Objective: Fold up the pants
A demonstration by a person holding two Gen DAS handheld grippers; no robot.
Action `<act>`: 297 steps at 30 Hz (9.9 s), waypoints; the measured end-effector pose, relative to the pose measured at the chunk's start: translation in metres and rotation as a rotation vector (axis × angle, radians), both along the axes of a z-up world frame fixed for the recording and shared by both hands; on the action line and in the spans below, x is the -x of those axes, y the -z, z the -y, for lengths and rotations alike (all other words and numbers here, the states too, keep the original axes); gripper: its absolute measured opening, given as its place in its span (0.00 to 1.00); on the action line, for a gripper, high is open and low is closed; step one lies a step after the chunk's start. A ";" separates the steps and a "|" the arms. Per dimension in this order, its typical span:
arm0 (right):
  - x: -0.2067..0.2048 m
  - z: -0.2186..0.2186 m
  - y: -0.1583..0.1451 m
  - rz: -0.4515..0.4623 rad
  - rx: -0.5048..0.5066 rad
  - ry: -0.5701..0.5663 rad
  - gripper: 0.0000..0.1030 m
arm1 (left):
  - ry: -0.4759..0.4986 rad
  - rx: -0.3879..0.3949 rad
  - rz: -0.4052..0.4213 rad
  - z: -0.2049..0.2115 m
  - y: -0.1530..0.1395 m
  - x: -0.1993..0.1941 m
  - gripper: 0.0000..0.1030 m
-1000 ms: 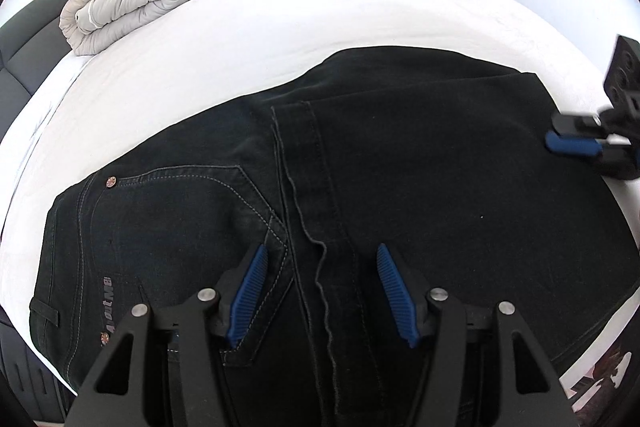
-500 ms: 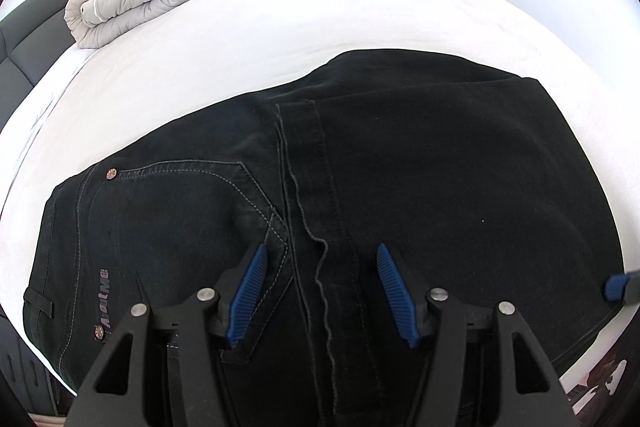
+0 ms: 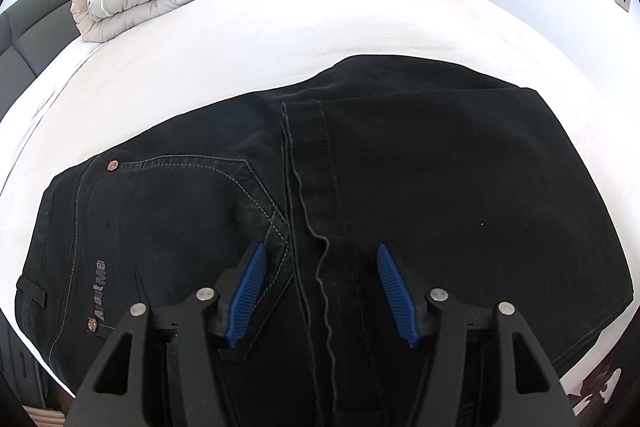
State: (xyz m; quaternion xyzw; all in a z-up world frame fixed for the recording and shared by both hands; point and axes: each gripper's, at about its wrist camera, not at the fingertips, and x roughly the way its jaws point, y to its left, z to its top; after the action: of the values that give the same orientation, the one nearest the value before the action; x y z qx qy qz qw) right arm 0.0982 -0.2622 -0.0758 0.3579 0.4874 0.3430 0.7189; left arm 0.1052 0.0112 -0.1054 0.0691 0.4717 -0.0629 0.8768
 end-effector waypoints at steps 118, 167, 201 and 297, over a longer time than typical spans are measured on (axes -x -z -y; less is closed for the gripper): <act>-0.139 -0.044 0.046 -0.152 -0.056 0.022 0.60 | 0.374 -0.162 0.325 0.107 -0.022 0.123 0.12; -0.060 0.076 0.036 -0.051 0.006 0.290 0.27 | 0.404 0.268 0.242 0.050 -0.084 0.059 0.74; -0.073 0.008 0.076 -0.071 0.048 0.163 0.00 | 0.107 0.246 -0.023 -0.036 -0.029 -0.059 0.00; -0.061 0.143 -0.074 0.268 0.494 0.524 0.50 | 0.157 0.098 0.289 0.054 -0.135 -0.068 1.00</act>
State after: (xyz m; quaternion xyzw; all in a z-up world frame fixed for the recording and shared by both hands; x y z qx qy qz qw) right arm 0.1589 -0.4057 -0.0015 0.2382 0.3491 0.0633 0.9041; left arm 0.1728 -0.0425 0.0300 0.0712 0.3301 -0.1438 0.9302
